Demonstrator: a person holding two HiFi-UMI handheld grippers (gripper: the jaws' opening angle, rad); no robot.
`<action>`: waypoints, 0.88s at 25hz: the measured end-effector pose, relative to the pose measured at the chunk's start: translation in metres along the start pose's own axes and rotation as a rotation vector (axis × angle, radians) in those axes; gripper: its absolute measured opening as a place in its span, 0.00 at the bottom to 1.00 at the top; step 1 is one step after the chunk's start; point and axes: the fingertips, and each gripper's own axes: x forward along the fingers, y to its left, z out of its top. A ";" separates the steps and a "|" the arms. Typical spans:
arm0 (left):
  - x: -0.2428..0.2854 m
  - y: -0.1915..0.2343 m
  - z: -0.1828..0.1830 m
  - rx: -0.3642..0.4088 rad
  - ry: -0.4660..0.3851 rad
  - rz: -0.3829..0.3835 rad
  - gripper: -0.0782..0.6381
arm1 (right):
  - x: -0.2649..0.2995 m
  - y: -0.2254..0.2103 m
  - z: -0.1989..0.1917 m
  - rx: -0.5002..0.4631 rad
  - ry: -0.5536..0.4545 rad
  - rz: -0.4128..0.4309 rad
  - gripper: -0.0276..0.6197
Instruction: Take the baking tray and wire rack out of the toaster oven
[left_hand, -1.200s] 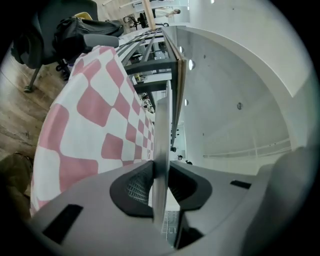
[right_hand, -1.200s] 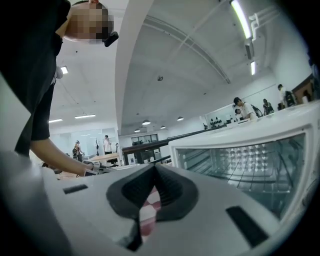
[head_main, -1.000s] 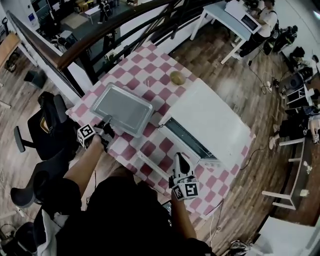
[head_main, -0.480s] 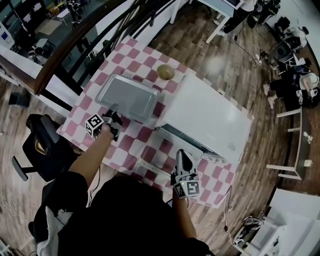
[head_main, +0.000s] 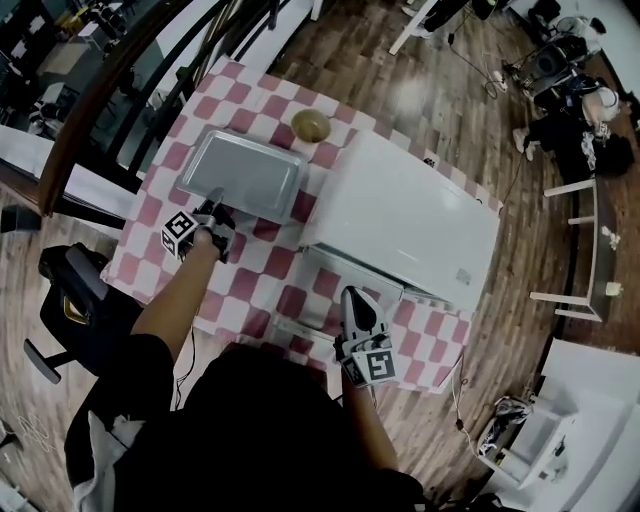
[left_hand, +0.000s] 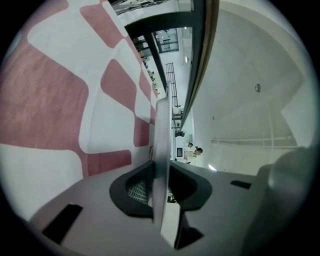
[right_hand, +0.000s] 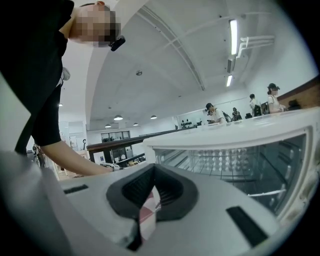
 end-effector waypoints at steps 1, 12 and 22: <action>0.003 0.001 0.000 -0.001 -0.003 0.005 0.21 | 0.001 0.000 0.003 0.006 -0.003 -0.008 0.05; 0.018 0.020 -0.006 -0.029 0.007 0.105 0.20 | -0.007 0.001 -0.009 -0.041 0.049 -0.007 0.05; -0.016 0.022 -0.015 -0.016 0.015 0.159 0.33 | -0.020 0.010 -0.005 -0.052 0.049 -0.009 0.05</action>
